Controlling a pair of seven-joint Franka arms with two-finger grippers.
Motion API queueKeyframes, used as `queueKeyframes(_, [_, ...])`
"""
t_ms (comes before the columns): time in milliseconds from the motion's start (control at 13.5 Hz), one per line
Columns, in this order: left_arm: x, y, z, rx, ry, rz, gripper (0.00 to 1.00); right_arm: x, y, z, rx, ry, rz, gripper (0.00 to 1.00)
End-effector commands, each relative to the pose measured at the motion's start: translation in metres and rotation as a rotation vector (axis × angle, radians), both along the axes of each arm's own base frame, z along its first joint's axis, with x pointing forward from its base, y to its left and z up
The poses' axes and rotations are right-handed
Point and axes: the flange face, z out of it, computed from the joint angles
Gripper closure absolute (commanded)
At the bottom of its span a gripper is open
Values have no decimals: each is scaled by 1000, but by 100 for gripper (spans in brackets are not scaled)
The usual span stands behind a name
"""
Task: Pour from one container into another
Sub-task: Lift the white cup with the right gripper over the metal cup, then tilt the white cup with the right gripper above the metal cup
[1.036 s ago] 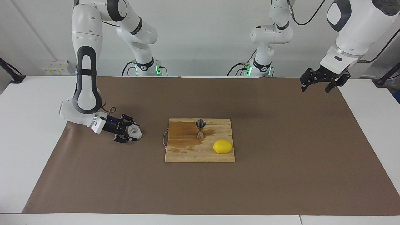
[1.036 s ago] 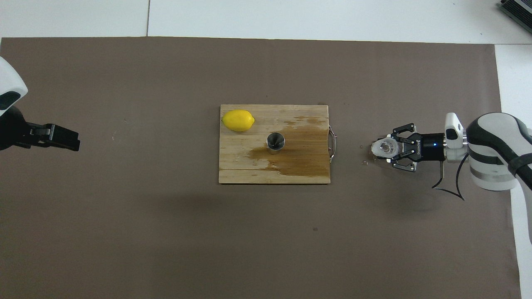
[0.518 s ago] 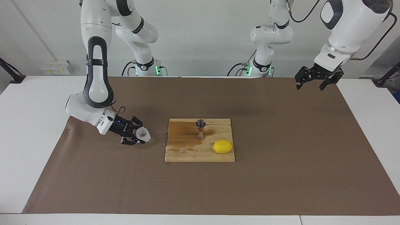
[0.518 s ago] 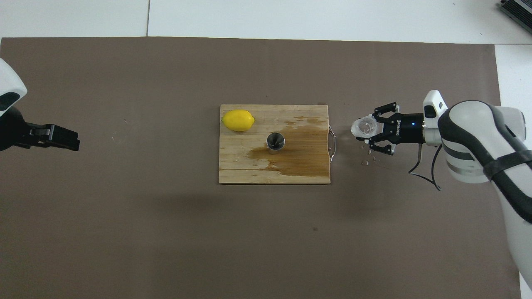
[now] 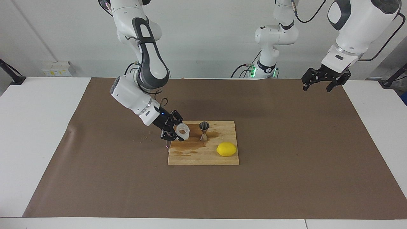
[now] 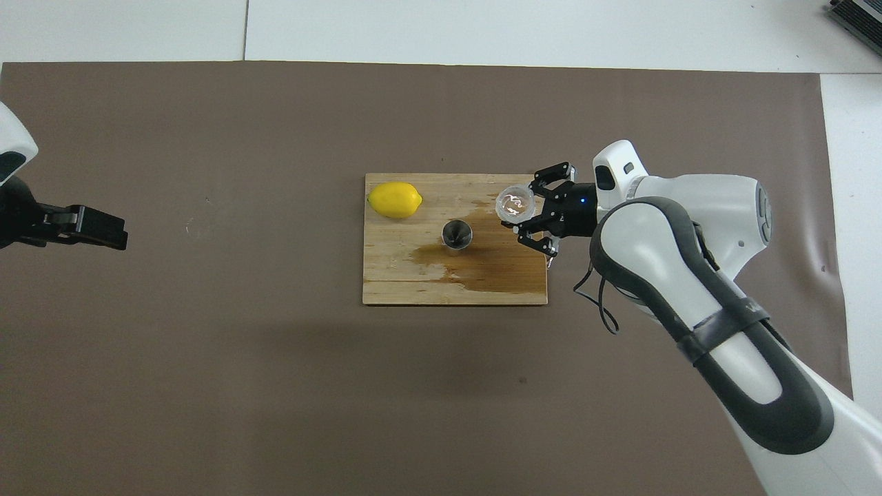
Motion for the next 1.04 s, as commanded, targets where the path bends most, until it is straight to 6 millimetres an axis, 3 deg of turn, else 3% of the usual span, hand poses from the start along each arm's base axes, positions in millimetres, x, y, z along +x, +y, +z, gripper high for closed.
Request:
queueKeyframes(0, [-8, 1, 1, -10, -8, 16, 0, -6, 6, 21, -87, -19, 26, 100])
queueKeyframes(296, [-8, 1, 1, -10, -8, 16, 0, -15, 36, 50, -253, -37, 75, 100])
queueKeyframes(666, [-8, 1, 1, -10, -8, 16, 0, -30, 76, 52, -451, -83, 150, 100])
queueKeyframes(962, [-8, 1, 1, -10, -8, 16, 0, -37, 92, 54, -555, -117, 168, 100])
